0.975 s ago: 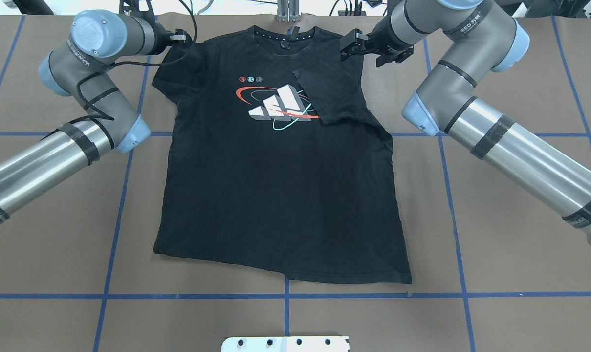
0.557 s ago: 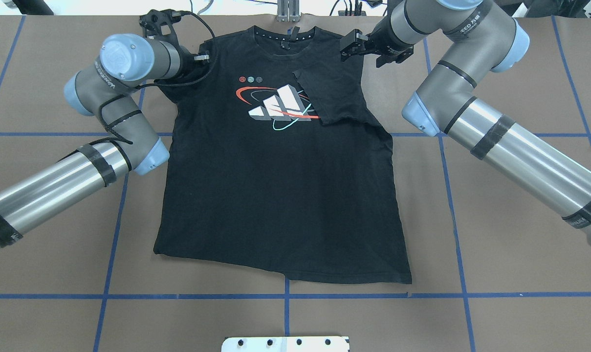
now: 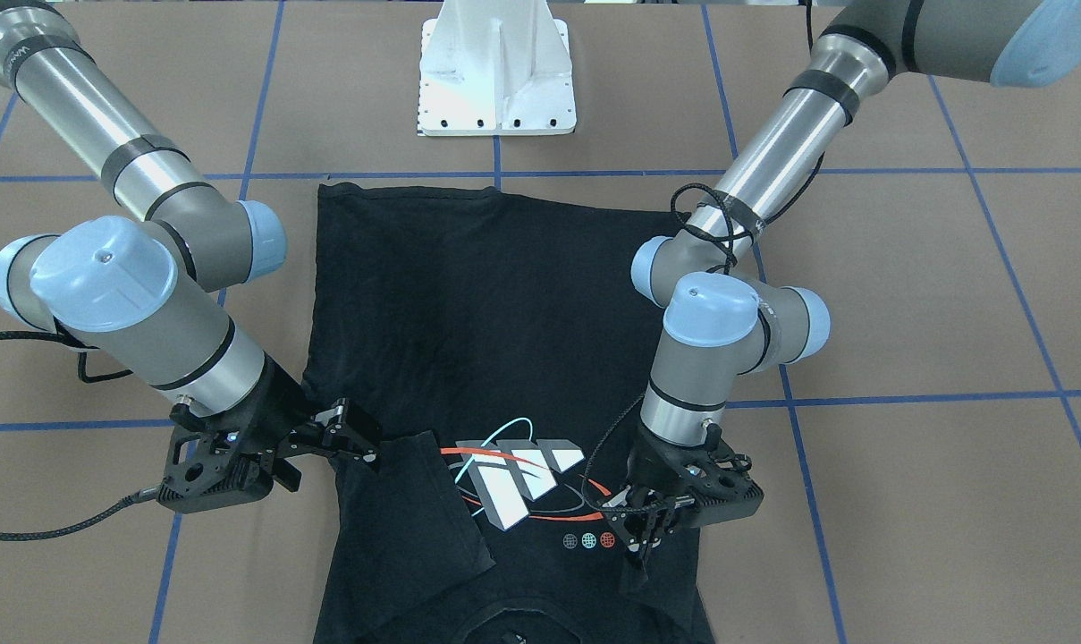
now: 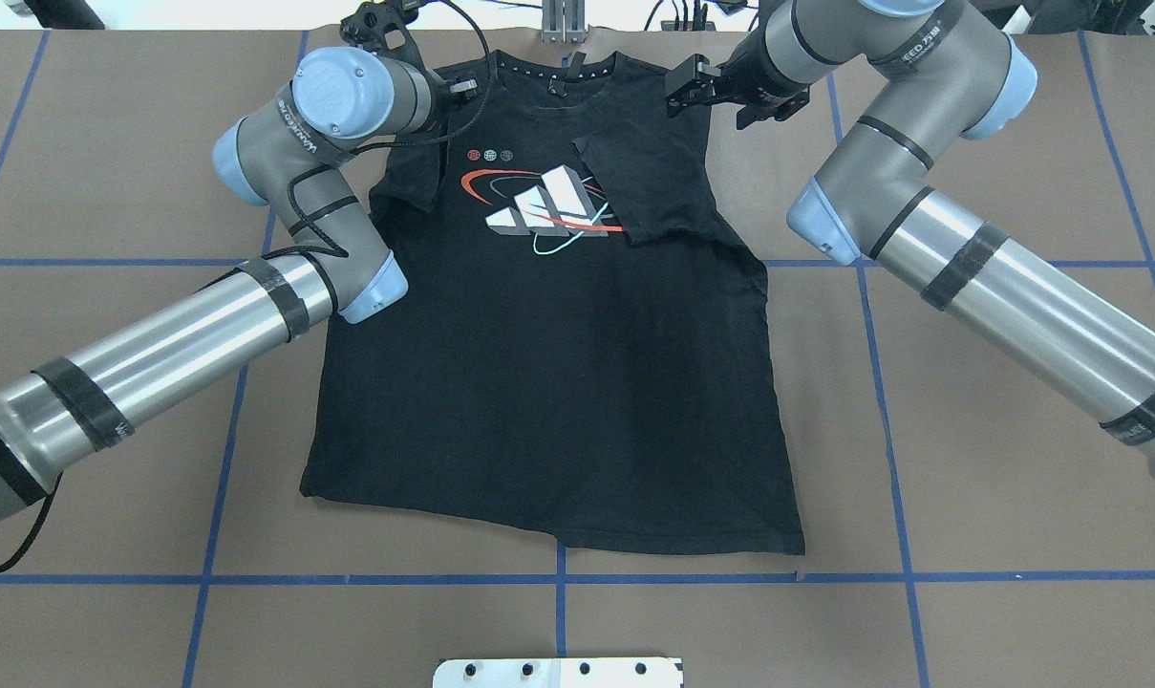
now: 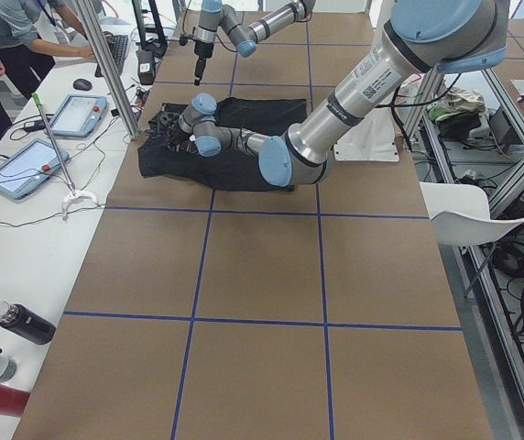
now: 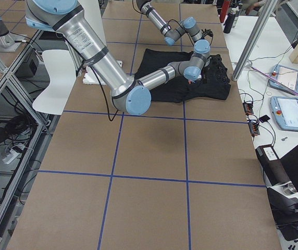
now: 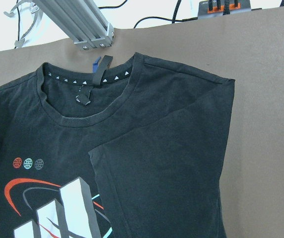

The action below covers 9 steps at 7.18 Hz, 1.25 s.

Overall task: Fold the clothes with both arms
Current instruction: 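Fold the sleeve inward across the shirt body with the left gripper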

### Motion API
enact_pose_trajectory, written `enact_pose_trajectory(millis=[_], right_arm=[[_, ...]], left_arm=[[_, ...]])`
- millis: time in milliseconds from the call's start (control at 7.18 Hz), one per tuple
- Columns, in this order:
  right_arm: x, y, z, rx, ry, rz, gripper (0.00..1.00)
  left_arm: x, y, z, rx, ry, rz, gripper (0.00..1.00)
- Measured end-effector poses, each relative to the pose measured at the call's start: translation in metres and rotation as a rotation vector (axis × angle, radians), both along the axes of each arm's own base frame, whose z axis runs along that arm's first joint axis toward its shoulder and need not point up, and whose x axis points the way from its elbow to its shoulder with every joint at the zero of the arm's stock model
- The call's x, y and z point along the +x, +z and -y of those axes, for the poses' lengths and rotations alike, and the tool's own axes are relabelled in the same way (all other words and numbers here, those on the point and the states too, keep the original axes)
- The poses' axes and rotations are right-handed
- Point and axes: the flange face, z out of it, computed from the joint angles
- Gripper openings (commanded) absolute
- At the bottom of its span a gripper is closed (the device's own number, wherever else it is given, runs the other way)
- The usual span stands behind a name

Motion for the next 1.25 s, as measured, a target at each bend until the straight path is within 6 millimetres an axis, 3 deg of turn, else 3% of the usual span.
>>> enact_pose_trajectory(millis=[279, 418, 557, 696, 1254], right_arm=[[0.001, 0.000, 0.000, 0.000, 0.001, -0.001, 1.00], [0.001, 0.002, 0.000, -0.002, 0.001, -0.002, 1.00], [0.000, 0.005, -0.001, -0.004, 0.000, -0.004, 1.00], [0.000, 0.008, -0.001, -0.006, -0.001, -0.007, 1.00], [0.001, 0.010, 0.000, -0.006, 0.009, -0.013, 1.00]], left_arm=[[0.002, -0.013, 0.004, 0.024, -0.026, -0.053, 0.00], [0.006, -0.018, 0.006, 0.033, -0.036, -0.072, 0.05], [0.008, -0.020, 0.007, 0.037, -0.046, -0.078, 0.55], [0.009, -0.019, 0.007, 0.039, -0.051, -0.079, 1.00], [0.010, -0.022, 0.006, 0.045, -0.043, -0.082, 1.00]])
